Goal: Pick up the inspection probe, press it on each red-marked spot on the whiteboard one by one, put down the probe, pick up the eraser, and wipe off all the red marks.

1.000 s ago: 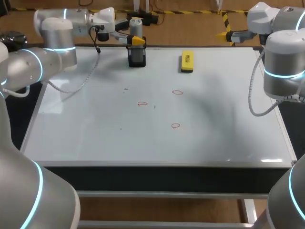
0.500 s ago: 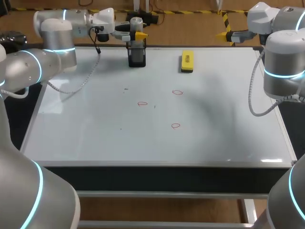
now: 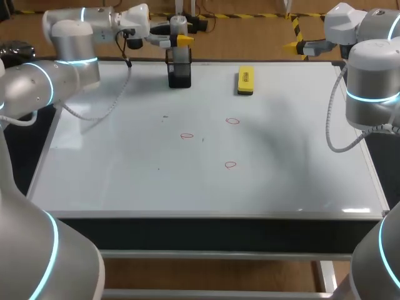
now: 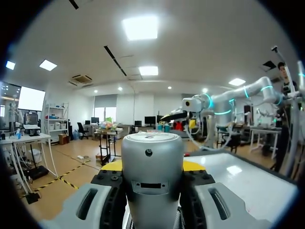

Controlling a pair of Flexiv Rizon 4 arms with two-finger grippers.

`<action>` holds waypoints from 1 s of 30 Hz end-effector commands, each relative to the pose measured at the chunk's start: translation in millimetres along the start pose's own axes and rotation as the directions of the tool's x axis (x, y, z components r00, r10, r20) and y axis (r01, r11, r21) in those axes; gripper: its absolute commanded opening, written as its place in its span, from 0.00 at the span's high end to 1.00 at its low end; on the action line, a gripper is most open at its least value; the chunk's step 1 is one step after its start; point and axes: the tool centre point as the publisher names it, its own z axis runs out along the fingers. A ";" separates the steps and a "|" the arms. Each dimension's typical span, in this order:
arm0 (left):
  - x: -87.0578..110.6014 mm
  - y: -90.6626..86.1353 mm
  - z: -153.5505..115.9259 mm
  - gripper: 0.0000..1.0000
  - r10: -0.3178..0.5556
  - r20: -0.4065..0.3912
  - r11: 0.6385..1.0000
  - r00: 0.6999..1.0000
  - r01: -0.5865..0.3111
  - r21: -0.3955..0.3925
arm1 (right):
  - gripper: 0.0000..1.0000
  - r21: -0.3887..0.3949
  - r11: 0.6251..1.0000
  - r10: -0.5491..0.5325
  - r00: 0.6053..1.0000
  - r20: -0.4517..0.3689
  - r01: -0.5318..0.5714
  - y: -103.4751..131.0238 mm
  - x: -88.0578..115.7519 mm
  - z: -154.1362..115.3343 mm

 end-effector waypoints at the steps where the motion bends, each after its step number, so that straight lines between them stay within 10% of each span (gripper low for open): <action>1: 15.3 -28.1 -3.0 1.00 0.001 0.036 0.999 0.999 0.001 -0.044 | 0.00 0.001 1.000 0.000 1.000 -0.001 0.000 0.2 -0.5 0.2; 30: 37.1 -118.7 -30.2 1.00 -0.004 0.067 0.999 0.998 0.007 -0.044 | 0.00 0.001 1.000 0.000 1.000 -0.001 0.000 0.2 -0.5 0.2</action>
